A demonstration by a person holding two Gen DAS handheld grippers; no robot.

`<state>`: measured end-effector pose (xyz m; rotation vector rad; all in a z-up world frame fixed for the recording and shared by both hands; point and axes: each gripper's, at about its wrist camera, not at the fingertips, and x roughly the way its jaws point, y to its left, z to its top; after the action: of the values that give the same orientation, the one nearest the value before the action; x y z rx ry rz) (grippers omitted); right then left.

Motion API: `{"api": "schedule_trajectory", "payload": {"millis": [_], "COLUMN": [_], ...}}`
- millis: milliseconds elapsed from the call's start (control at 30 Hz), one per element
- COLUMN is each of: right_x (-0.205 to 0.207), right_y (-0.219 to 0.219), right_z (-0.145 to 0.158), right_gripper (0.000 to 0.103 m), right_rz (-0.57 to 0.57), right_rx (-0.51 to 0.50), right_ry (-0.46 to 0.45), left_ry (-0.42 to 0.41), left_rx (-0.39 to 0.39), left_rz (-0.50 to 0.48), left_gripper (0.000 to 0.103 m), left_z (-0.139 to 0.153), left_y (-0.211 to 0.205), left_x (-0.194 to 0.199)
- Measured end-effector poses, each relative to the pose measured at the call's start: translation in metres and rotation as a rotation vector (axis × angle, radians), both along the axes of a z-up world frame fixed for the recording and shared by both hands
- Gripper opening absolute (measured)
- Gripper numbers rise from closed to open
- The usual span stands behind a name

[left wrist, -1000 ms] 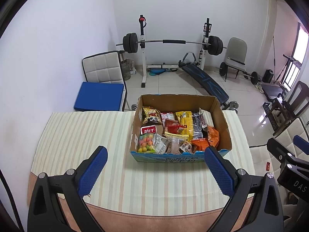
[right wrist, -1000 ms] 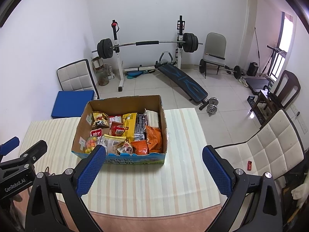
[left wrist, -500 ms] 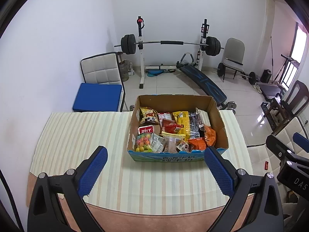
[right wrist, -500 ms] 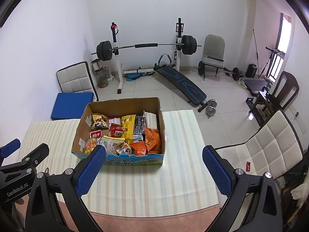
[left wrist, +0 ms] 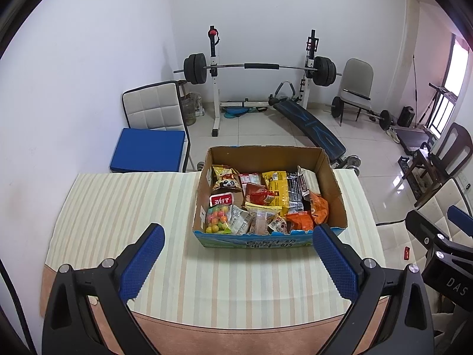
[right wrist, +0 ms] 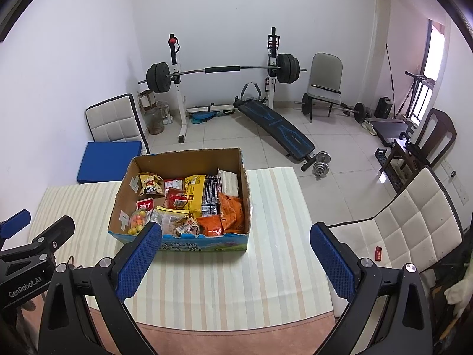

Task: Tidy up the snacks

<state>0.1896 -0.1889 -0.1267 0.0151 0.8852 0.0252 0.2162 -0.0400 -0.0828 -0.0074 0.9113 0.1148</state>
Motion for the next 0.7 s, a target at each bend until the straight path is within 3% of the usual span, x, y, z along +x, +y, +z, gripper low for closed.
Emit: {"api": "schedule_trajectory", "payload": {"millis": [700], "right_x": [-0.0013], "right_y": [-0.0002], "right_z": [0.0037], "right_gripper": [0.102], "right_rz": [-0.004], "right_rx": [-0.003], "right_ry": [-0.003], "left_ry": [-0.004], "left_rx": [0.001], "left_rz": [-0.008], "left_gripper": [0.103], "left_z": [0.0033], "left_y": [-0.0031], "left_x": [0.0034]}}
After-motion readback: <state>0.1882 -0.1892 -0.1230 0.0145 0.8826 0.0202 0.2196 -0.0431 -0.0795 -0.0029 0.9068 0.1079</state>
